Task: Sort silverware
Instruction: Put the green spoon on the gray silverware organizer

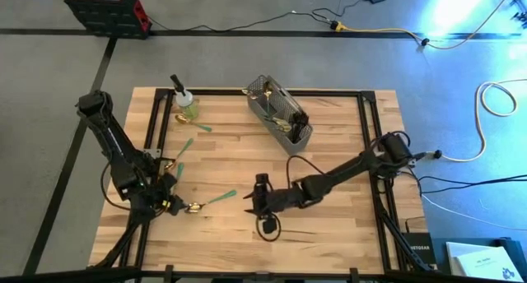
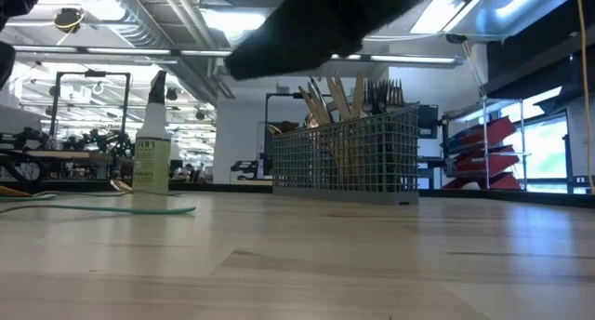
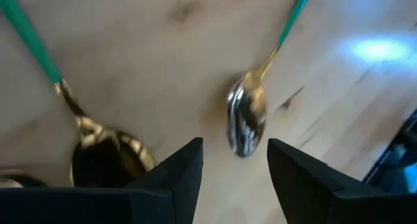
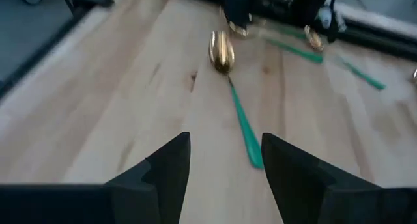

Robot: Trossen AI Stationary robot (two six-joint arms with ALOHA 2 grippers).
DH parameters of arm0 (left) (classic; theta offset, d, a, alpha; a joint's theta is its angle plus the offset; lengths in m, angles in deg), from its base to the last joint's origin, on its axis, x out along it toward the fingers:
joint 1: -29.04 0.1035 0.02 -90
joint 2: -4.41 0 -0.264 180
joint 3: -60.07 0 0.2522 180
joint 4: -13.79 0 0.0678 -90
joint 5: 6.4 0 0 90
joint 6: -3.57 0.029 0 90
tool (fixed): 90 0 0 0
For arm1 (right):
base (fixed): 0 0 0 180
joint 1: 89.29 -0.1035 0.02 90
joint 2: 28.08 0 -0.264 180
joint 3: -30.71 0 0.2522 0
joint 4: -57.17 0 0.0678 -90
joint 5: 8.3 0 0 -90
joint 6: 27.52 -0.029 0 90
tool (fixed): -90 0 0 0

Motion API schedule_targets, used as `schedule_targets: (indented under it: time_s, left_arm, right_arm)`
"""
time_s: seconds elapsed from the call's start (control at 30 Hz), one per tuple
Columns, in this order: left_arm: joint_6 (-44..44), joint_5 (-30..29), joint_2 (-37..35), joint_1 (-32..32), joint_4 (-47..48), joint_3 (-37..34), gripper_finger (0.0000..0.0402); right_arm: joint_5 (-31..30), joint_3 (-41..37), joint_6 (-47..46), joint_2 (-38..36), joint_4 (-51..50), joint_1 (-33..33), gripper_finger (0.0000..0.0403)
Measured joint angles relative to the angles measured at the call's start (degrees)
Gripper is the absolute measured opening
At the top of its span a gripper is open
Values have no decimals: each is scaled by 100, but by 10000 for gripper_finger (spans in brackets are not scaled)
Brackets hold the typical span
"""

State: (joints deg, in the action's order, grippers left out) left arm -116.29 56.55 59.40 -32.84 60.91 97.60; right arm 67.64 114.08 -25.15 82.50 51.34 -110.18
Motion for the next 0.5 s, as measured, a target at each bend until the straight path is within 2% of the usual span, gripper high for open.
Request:
schedule_targets:
  time_s: [0.13, 0.27, 0.33, 0.5]
  left_arm:
    - [-7, -271, 17, 0, -377, 0, 157]
    - [-175, -218, 307, 11, -770, 2, 157]
    - [-291, -64, 511, -3, -823, 2, 157]
    - [-407, -207, 791, -11, -865, 2, 157]
  right_arm:
    - [12, 108, 656, 236, 324, 241, 172]
    - [94, 321, 482, 627, 204, 507, 172]
    - [227, 382, 401, 674, 241, 570, 172]
    - [338, 395, 391, 683, 212, 543, 172]
